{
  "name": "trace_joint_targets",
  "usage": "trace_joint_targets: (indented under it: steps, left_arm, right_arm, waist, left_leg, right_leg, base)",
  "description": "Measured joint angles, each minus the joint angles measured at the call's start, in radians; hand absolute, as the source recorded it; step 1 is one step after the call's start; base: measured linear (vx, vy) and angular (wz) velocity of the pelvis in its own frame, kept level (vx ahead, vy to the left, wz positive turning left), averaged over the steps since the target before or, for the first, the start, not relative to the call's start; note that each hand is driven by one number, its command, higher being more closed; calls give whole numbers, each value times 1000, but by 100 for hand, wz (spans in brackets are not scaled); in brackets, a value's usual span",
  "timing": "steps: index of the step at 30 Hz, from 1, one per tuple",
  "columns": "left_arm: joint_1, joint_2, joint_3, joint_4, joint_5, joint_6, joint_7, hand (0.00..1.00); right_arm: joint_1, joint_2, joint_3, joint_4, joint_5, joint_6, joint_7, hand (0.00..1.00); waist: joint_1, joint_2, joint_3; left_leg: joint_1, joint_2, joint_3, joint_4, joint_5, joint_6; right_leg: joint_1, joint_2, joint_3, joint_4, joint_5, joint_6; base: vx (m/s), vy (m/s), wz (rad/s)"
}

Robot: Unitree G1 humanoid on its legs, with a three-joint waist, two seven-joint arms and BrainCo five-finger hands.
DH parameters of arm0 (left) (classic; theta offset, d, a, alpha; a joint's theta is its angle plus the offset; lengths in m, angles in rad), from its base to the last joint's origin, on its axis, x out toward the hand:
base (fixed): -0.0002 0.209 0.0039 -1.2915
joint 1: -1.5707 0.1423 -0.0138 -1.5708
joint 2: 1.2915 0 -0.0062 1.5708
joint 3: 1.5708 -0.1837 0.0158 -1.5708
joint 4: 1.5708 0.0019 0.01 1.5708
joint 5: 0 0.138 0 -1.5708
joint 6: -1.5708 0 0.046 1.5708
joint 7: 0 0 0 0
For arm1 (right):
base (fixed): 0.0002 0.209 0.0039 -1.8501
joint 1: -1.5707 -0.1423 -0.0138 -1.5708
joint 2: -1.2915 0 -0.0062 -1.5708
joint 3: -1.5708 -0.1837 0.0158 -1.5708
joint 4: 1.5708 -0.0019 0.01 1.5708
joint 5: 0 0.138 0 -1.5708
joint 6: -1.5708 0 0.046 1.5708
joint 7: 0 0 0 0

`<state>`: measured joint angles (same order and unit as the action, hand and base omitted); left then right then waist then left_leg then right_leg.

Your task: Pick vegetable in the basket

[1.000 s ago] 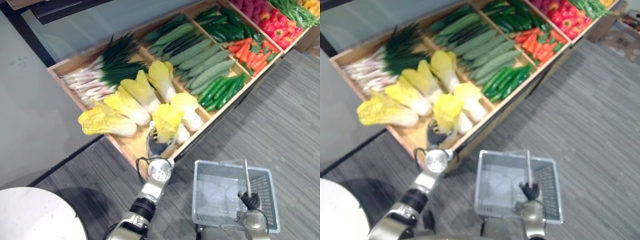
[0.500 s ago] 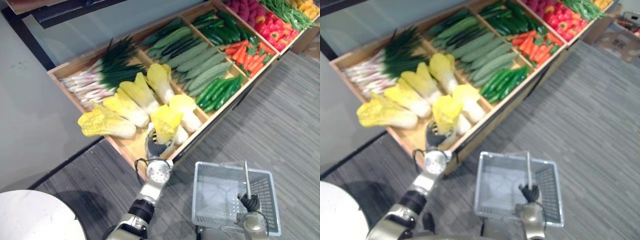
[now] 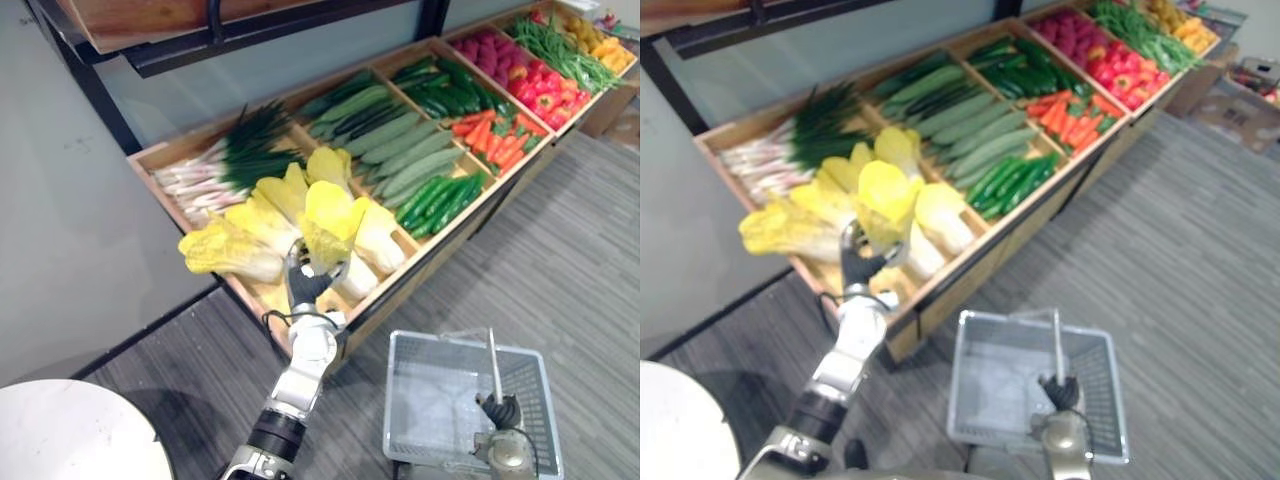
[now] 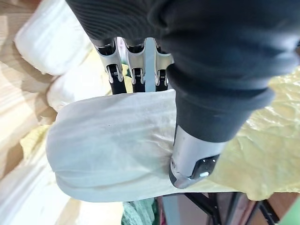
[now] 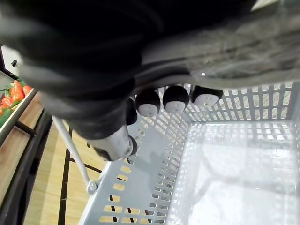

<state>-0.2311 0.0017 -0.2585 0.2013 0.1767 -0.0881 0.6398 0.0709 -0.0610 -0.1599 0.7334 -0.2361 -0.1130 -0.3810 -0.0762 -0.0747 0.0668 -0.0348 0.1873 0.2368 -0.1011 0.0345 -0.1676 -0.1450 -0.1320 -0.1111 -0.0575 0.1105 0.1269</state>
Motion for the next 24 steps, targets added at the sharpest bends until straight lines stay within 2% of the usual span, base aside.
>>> trace_joint_targets:
  steps: [3, 8, 10, 13, 18, 24]
  left_arm:
    - [2, -1, -54, -29, -2, -5, -29, 100]
    - [6, -20, -227, -39, -64, -34, -129, 100]
    - [6, -45, -291, -36, -99, -36, -157, 100]
    - [-7, -40, -368, 7, -137, -47, -199, 100]
    - [-23, -39, -435, 135, -138, -55, -252, 100]
    - [-21, -32, -494, 218, -138, -55, -277, 100]
  right_arm:
    - [-6, -2, 0, 28, 0, 0, 6, 100]
    - [-5, -20, 20, 20, 0, 4, 28, 100]
    - [2, -22, 24, -14, 0, 4, 37, 100]
    - [29, -27, 55, -91, 0, 5, 44, 100]
    - [71, -41, 71, -222, 2, 4, 64, 100]
    - [101, -40, 80, -333, 26, 1, 65, 100]
  waist:
    - [3, -1, -9]
    - [2, -1, -33]
    - [1, -2, -35]
    - [-2, 2, -39]
    - [-5, 3, -40]
    - [-6, 1, -40]
  left_leg:
    - [1, 1, 0, 0, 0, 0]
    - [4, 2, 8, 0, 0, 0]
    - [5, 4, 17, 0, -1, -1]
    - [13, 7, 33, 0, -3, -3]
    - [28, 10, 59, 2, -6, -6]
    - [43, 10, 84, 6, -11, -7]
  right_leg:
    - [0, 0, 3, 0, -3, 4]
    - [0, 2, 12, 1, 0, 0]
    - [-1, 5, 20, 0, 1, -1]
    - [-6, 10, 38, 2, 1, -1]
    - [-8, 17, 64, 5, 1, -1]
    - [-14, 21, 91, 5, 2, 1]
  base:
    - [-11, -2, 1]
    - [10, -8, -4]
    - [8, -10, -13]
    - [11, -16, -16]
    - [1, -16, -14]
    - [9, -14, -12]
